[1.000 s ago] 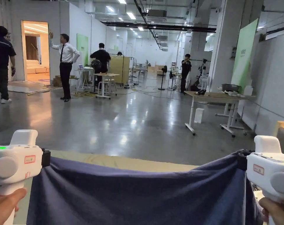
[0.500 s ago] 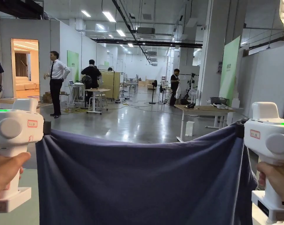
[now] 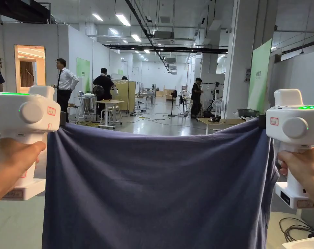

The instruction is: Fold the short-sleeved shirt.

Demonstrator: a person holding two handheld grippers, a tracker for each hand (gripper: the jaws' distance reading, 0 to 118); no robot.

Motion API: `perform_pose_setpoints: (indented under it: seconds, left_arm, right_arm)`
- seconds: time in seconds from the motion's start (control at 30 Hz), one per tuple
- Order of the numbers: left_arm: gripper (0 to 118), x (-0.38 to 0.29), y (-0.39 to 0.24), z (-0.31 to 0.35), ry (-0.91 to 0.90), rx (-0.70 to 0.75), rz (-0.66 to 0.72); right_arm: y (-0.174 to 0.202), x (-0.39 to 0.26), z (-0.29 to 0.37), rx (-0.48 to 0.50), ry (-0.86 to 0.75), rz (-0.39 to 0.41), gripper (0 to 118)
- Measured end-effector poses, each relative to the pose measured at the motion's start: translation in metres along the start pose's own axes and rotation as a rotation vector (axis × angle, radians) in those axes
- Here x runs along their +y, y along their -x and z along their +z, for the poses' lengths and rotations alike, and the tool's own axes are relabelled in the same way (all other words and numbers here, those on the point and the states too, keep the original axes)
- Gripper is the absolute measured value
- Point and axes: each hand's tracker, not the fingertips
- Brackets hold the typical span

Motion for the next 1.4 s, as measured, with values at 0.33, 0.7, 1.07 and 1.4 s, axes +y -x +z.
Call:
perform_pose_setpoints:
  seconds: [0.33,0.7,1.07,1.4]
  left_arm:
    - [3,0.013,-0.012,-0.030,-0.028,0.019,-0.026]
    - [3,-0.053,-0.010,-0.001,0.001,-0.020,-0.026]
    - [3,-0.183,0.017,0.084,0.085,-0.070,-0.003]
    - [3,-0.292,0.045,0.185,0.168,-0.099,0.063]
  right_arm:
    - [0.001,0.013,-0.032,-0.031,-0.031,0.032,2]
    - [0.002,-0.047,0.013,-0.014,-0.007,0.022,2]
    - [-0.005,-0.164,0.118,0.018,0.068,0.033,2]
    - [-0.014,-0.268,0.245,0.033,0.189,0.052,2]
